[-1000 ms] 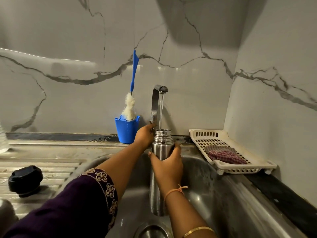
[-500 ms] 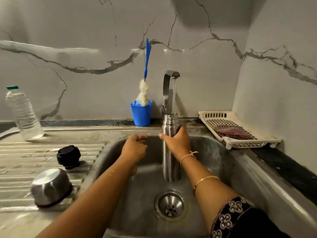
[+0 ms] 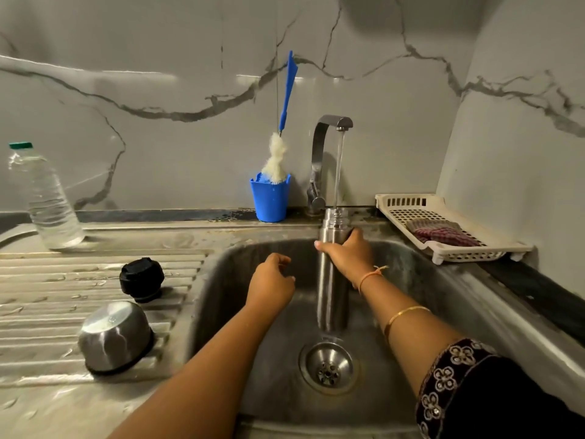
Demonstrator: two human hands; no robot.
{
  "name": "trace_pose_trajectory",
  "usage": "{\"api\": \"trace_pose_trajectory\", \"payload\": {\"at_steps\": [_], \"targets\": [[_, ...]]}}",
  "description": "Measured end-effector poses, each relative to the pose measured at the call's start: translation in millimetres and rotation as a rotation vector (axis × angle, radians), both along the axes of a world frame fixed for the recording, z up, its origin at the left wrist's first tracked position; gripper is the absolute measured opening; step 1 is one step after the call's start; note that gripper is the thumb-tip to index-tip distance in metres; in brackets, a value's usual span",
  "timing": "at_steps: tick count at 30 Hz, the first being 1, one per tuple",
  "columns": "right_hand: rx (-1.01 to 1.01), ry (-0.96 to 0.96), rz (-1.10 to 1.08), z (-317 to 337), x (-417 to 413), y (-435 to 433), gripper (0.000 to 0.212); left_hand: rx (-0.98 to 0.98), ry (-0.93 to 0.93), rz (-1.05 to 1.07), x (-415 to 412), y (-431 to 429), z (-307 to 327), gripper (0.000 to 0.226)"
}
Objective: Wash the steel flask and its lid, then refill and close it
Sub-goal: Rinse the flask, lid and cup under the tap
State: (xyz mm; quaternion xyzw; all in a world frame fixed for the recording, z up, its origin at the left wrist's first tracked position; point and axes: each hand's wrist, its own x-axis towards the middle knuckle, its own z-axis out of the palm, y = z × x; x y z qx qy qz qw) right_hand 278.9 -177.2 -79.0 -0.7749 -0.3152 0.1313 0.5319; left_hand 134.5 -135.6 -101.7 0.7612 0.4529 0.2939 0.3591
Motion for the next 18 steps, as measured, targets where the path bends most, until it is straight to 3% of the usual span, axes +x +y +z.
{"api": "trace_pose_trajectory", "payload": {"at_steps": [4,8,13,16,18], "targets": [[0.197,-0.048,-0.05,14.1,0.8,5.4,0.062,0.005,0.01,0.005,-0.3,1.2,-0.3,0.041],[-0.041,0.019,0.019,-4.7,-4.9,1.0,0.062,-0.007,0.017,0.011,0.1,-0.2,-0.8,0.042],[0.226,-0.07,-0.043,20.8,-2.5,7.9,0.059,-0.03,-0.007,0.041,1.7,0.3,-0.1,0.042],[0.011,-0.001,0.018,-0.9,-8.7,7.5,0.061,-0.03,-0.008,0.037,1.0,-1.8,0.1,0.043],[-0.029,0.03,0.011,-5.7,-7.9,6.5,0.063,-0.025,0.002,0.033,0.0,-0.6,0.8,0.043]]}}
